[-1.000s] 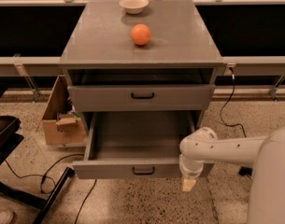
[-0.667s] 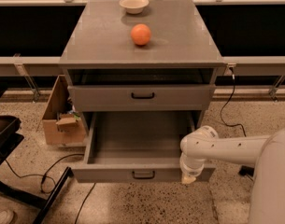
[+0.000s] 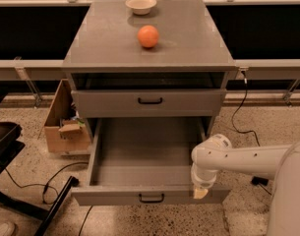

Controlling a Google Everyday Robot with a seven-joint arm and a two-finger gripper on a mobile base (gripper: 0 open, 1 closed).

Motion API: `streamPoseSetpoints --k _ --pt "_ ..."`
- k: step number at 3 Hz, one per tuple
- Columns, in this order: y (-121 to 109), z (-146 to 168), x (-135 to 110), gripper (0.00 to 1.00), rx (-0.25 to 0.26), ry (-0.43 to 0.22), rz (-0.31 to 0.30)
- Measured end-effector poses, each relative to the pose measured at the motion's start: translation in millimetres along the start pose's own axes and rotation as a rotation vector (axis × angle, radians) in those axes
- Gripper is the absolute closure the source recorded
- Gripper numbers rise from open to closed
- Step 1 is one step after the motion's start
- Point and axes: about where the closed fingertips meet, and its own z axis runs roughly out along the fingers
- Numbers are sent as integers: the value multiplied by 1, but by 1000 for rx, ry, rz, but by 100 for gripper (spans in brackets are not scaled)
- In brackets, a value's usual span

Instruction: Open middle drawer

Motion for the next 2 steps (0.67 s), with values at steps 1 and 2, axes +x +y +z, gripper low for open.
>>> streamPoseSetpoints --k 1,2 --pt "19 0 5 100 -12 8 -6" --pt "31 0 7 100 -22 12 -6"
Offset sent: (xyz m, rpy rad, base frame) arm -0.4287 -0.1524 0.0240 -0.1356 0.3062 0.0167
